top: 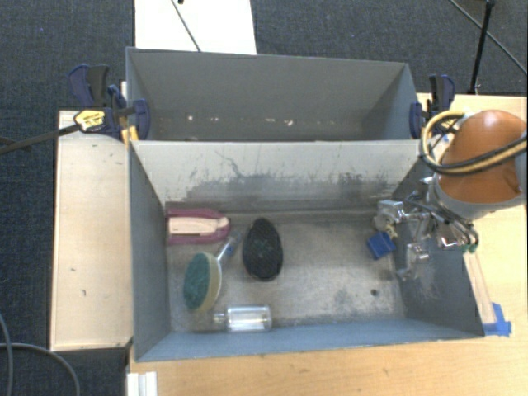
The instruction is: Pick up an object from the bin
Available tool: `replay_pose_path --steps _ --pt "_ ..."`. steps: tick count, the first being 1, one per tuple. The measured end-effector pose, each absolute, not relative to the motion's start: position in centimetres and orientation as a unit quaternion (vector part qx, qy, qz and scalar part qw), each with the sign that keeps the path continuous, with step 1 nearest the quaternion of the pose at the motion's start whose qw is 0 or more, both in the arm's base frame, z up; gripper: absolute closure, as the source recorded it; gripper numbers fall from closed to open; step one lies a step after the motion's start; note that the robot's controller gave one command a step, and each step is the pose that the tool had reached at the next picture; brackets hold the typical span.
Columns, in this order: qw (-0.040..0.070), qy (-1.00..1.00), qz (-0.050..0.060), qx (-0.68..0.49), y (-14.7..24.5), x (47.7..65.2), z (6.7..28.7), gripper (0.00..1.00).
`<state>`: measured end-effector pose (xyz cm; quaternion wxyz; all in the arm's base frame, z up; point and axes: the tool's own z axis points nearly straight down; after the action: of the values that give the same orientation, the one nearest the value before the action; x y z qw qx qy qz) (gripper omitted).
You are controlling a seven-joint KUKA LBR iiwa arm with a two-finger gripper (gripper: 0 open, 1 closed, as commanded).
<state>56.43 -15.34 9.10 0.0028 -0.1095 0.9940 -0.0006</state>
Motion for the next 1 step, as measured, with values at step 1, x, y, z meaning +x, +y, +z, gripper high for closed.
replay_pose_path --steps 1 --pt "0.004 0.994 0.001 -0.110 -14.31 56.57 7.20 0.00"
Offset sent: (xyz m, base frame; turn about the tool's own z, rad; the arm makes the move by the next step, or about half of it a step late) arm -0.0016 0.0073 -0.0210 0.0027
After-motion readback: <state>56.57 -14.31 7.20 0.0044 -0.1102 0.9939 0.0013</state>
